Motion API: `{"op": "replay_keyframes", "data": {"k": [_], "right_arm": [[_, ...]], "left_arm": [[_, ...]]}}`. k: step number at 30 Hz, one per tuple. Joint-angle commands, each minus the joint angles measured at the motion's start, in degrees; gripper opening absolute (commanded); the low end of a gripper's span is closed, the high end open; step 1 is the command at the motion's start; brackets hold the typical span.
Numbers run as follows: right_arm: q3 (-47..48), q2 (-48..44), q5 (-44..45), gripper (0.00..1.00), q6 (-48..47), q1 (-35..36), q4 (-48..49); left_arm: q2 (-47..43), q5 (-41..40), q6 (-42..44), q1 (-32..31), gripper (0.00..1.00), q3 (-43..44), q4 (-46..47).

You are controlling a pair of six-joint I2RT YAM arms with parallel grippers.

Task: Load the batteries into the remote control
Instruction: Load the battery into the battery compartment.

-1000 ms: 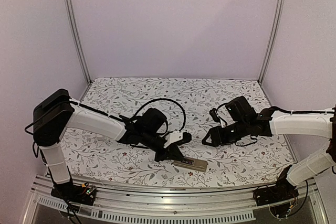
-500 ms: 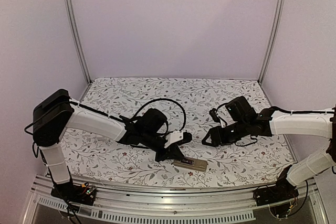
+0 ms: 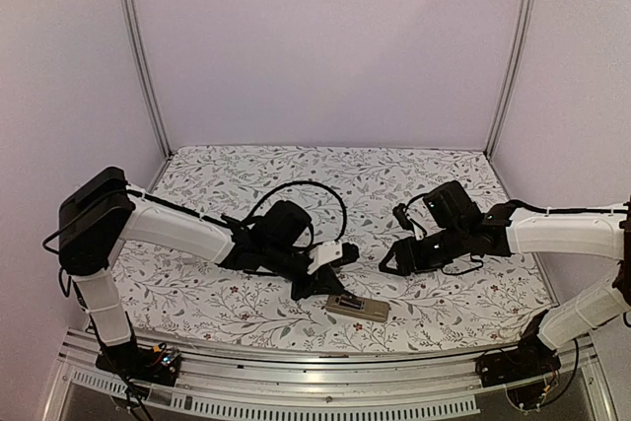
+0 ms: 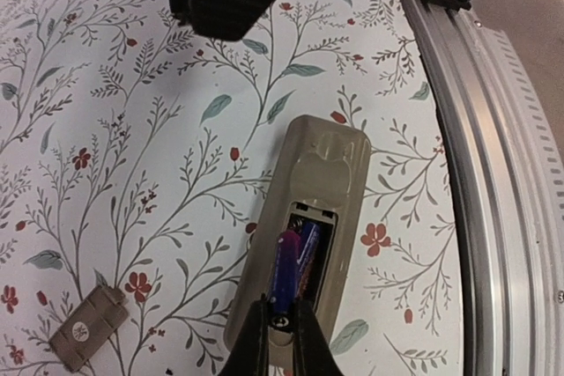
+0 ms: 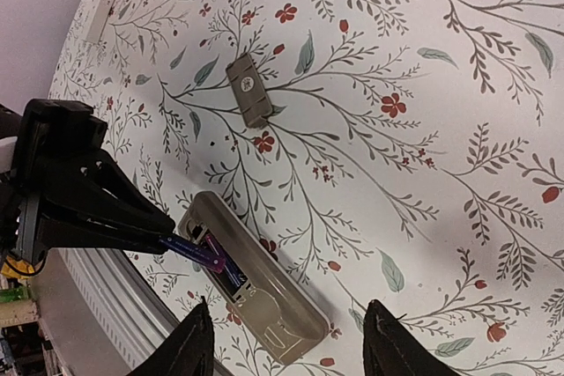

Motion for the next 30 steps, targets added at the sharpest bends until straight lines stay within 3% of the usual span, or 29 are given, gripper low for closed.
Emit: {"op": "replay_keyframes", "data": {"k": [1,18,30], "right_arm": [[-0.3,-1.0,-0.1,0.56,-0.4,0.1,0.0],[-0.1,-2.3,-0.4,0.56,-0.9,0.1,-0.3],[0.0,0.2,-5.1,0.56,-0.6,1.7,1.6]], "left_arm": [[1.4,-1.4,0.6,-0.3,0.00,0.4,-1.1],[2.7,-4.4,3.2,-2.4,0.00,1.5,-5.0],[5.1,-6.6,5.4,-3.8,0.00,3.2,-7.3]]}}
